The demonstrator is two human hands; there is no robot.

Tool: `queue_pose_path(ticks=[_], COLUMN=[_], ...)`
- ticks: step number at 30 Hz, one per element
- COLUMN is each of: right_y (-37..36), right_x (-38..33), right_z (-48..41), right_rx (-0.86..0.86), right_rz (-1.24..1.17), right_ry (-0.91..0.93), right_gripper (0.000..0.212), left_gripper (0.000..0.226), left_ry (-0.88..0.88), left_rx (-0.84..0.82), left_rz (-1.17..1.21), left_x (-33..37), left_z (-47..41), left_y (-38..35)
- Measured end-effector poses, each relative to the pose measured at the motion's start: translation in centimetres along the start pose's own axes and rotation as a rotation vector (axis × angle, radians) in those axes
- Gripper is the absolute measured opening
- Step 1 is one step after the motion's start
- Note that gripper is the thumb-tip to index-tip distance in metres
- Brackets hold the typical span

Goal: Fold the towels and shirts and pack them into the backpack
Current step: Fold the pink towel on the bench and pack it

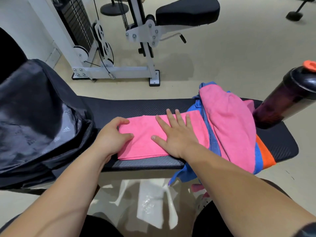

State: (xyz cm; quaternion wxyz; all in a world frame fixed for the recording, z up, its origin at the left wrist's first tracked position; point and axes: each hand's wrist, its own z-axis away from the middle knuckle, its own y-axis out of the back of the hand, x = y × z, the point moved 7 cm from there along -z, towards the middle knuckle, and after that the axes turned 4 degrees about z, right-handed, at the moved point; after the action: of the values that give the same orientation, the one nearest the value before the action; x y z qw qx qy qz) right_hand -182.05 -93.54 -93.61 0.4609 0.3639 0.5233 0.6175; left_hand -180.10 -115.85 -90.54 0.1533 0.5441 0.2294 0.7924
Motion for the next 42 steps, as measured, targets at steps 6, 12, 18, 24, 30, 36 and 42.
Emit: queue_pose_path(ticks=[6, 12, 18, 24, 30, 36, 42], right_y=[0.3, 0.2, -0.3, -0.1, 1.9, 3.8, 1.2], right_x=[0.1, -1.2, -4.0, -6.9, -5.9, -0.8, 3.6], right_z=[0.0, 1.4, 1.5, 1.2, 1.6, 5.9, 7.5], right_rx=[-0.044, -0.021, -0.036, -0.06, -0.001, 0.269, 0.202], right_rz=[-0.047, -0.072, -0.104, -0.235, -0.844, -1.033, -1.337], right_ry=[-0.004, -0.107, -0.147, -0.133, -0.149, -0.222, -0.334], right_gripper=[0.082, 0.087, 0.083, 0.08, 0.087, 0.074, 0.064], left_gripper=[0.039, 0.058, 0.055, 0.061, 0.059, 0.048, 0.036], left_ry=[0.067, -0.011, -0.209, -0.372, -0.397, -0.524, -0.463], left_rx=[-0.125, -0.027, 0.042, 0.135, 0.117, -0.078, -0.264], left_rz=[0.176, 0.351, 0.271, -0.198, -0.336, -0.344, -0.512], left_x=[-0.8, -0.1, 2.3, 3.7, 6.8, 12.7, 12.8], left_z=[-0.1, 0.6, 2.2, 3.1, 3.7, 5.1, 4.2], left_y=[-0.5, 0.7, 3.8, 6.2, 6.6, 0.3, -10.2])
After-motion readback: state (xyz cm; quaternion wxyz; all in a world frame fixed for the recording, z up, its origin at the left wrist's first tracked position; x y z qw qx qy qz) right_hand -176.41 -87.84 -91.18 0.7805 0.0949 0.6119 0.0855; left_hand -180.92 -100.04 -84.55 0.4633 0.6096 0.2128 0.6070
